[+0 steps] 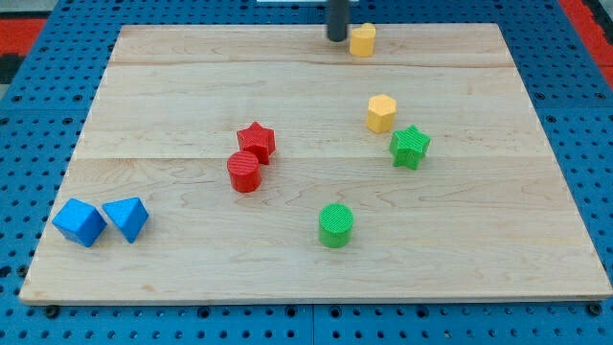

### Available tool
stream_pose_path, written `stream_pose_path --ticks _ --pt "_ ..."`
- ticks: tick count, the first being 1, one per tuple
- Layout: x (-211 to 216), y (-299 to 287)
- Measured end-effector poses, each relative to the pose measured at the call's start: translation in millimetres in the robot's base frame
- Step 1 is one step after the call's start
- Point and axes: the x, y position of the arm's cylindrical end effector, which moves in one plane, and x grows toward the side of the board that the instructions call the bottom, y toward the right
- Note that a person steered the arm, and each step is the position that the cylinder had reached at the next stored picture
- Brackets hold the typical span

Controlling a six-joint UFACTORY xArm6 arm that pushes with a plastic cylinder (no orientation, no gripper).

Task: Keep yellow hexagon on left side of yellow heart

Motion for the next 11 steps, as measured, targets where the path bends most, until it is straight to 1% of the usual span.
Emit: stream_pose_path --ticks 1,2,3,4,5,6,7,8,9,10,11 --pt "1.4 57.2" --pt "7.9 41.5" --pt "74.1 32.6" --pt "92.7 5.6" --pt "107.0 -35.7" --pt "146.6 -44.3" --pt "176.7 -32.1" --pt "196.6 -4.2" --pt "178.2 16.8" --pt "138.8 17.4" --pt "112.5 28.2"
